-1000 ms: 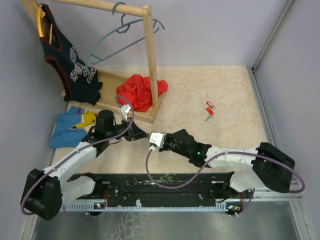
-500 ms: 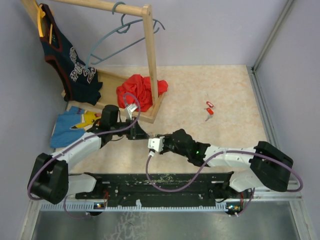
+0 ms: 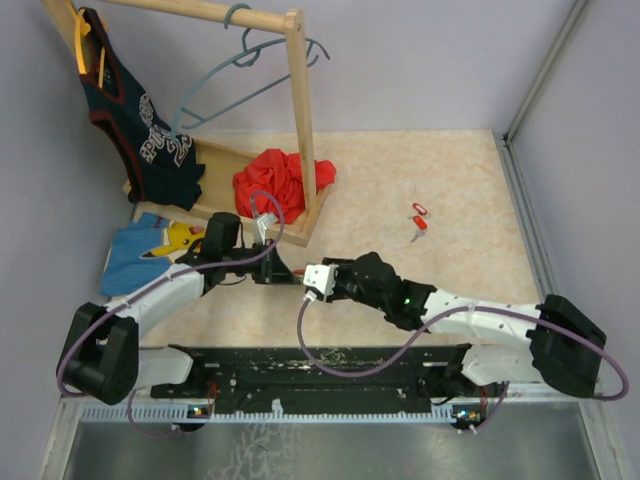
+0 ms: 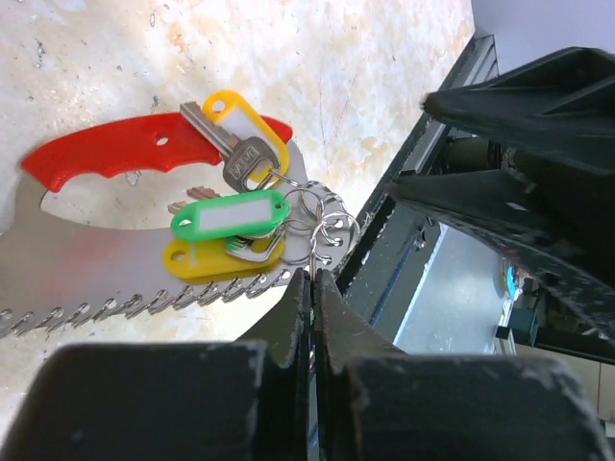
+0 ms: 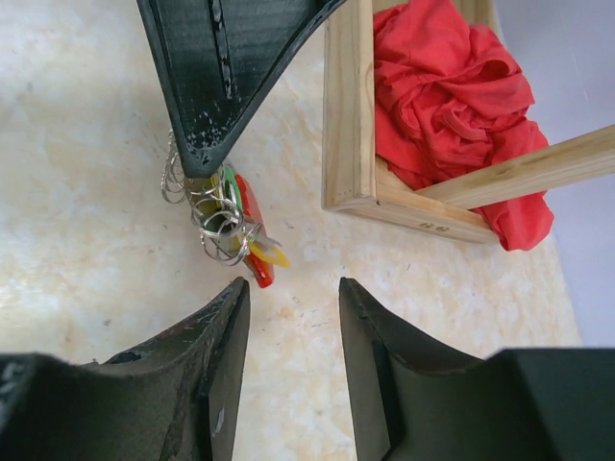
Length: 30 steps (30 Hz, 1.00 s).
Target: Put the keys on the keyring
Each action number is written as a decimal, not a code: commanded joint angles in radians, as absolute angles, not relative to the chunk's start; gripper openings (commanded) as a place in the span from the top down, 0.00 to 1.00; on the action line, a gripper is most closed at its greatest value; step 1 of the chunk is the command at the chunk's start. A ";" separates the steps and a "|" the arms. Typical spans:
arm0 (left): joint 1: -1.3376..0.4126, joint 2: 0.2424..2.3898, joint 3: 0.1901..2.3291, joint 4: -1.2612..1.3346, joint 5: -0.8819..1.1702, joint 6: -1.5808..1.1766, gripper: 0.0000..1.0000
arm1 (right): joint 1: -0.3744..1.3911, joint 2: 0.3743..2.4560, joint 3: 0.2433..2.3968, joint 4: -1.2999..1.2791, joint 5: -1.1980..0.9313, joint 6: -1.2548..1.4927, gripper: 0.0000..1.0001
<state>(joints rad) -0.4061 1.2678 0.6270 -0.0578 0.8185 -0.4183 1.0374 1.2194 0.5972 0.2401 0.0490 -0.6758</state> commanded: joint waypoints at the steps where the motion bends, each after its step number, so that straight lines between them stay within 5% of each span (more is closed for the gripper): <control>1: -0.409 1.248 0.663 -0.069 0.812 -0.393 1.00 | 1.030 1.118 0.635 0.192 -0.016 -0.538 0.58; 9: -0.418 1.269 0.685 -0.045 0.827 -0.395 1.00 | 1.010 1.133 0.599 0.258 -0.156 -0.476 0.56; 18: -0.466 1.255 0.729 -0.085 0.781 -0.247 1.00 | 0.806 1.258 0.684 0.218 -0.591 -0.361 0.58; 30: -0.499 1.150 0.465 0.538 0.731 -0.228 1.00 | 0.661 1.249 0.601 0.490 -0.738 -0.062 0.64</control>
